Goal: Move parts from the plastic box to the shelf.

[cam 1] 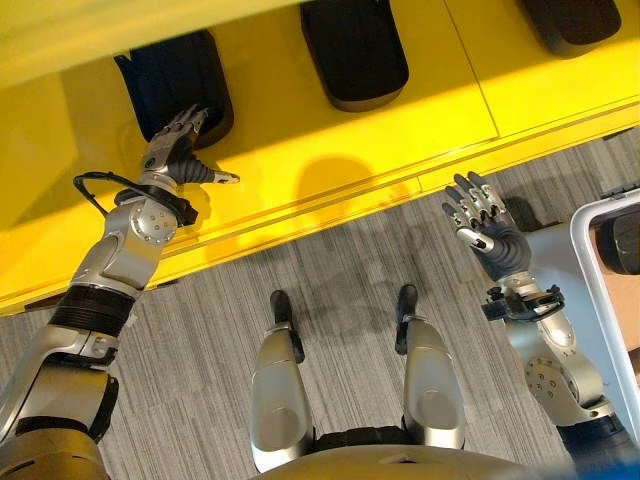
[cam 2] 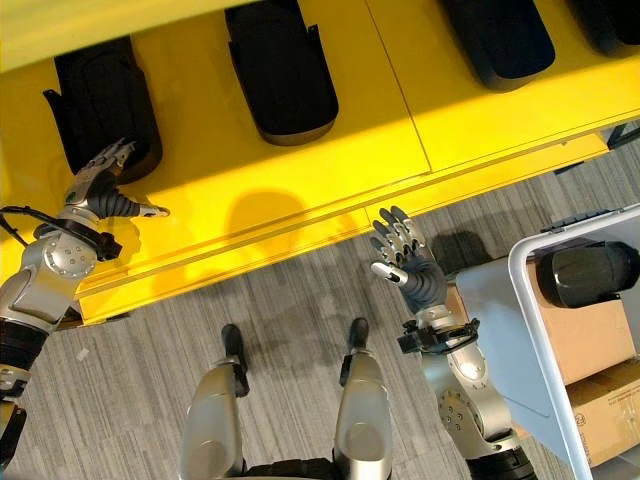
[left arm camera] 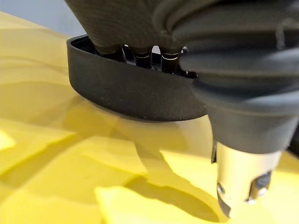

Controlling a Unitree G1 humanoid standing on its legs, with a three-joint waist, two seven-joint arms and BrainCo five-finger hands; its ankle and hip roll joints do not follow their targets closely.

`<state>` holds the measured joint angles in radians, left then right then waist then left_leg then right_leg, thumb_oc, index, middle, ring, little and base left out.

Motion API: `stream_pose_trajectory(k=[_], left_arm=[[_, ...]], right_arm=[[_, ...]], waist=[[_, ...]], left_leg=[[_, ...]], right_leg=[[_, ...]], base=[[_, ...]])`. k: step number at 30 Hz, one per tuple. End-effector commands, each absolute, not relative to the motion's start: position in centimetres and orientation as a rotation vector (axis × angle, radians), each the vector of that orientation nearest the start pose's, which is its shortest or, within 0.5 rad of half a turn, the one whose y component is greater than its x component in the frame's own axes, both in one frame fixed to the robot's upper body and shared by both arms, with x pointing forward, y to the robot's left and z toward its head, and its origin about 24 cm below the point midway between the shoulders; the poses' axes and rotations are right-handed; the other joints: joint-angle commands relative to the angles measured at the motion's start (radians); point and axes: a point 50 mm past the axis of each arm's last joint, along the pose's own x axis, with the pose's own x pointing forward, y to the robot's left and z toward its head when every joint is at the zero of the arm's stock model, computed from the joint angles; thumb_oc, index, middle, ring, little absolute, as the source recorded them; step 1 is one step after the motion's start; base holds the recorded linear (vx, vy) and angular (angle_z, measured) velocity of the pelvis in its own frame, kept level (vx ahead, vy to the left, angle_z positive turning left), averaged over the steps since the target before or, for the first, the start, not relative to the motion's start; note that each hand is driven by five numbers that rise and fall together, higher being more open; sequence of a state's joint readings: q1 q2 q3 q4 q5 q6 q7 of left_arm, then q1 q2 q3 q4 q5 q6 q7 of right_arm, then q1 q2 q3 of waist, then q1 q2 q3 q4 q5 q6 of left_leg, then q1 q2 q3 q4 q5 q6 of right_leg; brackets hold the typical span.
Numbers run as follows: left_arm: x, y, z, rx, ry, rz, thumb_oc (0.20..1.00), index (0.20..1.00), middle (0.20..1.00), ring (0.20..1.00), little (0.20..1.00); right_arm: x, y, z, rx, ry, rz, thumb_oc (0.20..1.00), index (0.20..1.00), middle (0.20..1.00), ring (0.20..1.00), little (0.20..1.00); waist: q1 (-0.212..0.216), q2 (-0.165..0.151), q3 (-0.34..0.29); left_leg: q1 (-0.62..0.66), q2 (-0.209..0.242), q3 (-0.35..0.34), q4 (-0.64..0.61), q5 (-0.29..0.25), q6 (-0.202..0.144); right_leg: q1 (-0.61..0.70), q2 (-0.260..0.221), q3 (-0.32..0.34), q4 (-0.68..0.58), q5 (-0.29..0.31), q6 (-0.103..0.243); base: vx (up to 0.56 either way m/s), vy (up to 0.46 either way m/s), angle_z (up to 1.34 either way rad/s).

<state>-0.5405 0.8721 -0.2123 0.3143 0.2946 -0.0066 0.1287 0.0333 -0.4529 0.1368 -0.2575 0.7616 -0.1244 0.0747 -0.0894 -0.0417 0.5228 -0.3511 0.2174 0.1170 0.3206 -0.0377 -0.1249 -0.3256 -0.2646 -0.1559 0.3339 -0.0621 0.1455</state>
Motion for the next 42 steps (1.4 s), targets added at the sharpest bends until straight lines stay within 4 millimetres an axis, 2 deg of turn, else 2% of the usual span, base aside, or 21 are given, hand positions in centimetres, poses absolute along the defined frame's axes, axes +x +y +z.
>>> stream_pose_trajectory(k=[1,13,22,42], left_arm=[[32.9,27.9,21.2,1.157,-0.333,0.222,1.0,1.0,1.0,1.0,1.0],[33.2,26.2,21.0,1.103,-0.359,0.164,1.0,1.0,1.0,1.0,1.0],[33.1,25.5,19.8,1.061,-0.331,0.109,1.0,1.0,1.0,1.0,1.0],[31.6,26.6,17.3,0.999,-0.246,0.109,1.0,1.0,1.0,1.0,1.0]], right_arm=[[23.3,-18.2,14.0,0.324,-0.397,0.318,1.0,1.0,1.0,1.0,1.0],[23.3,-18.2,13.8,0.33,-0.388,0.309,1.0,1.0,1.0,1.0,1.0],[23.4,-18.1,13.7,0.335,-0.379,0.312,1.0,1.0,1.0,1.0,1.0],[23.4,-18.1,13.7,0.328,-0.373,0.314,1.0,1.0,1.0,1.0,1.0]], waist=[[0.006,-0.018,-0.043],[0.001,-0.016,-0.046],[0.003,-0.013,-0.046],[0.012,-0.009,-0.047]], left_leg=[[-0.004,0.003,-0.025,0.055,-0.042,0.019],[-0.003,0.001,-0.025,0.059,-0.045,0.019],[0.0,0.002,-0.023,0.061,-0.046,0.021],[-0.009,0.0,-0.027,0.071,-0.05,0.025]], right_leg=[[0.008,-0.038,-0.034,0.043,-0.022,-0.004],[0.003,-0.037,-0.029,0.05,-0.023,-0.005],[0.004,-0.037,-0.025,0.052,-0.024,-0.007],[-0.003,-0.038,-0.023,0.062,-0.027,-0.011]], base=[[0.0,0.0,0.0],[0.0,0.0,0.0],[0.0,0.0,0.0],[0.0,0.0,0.0]])
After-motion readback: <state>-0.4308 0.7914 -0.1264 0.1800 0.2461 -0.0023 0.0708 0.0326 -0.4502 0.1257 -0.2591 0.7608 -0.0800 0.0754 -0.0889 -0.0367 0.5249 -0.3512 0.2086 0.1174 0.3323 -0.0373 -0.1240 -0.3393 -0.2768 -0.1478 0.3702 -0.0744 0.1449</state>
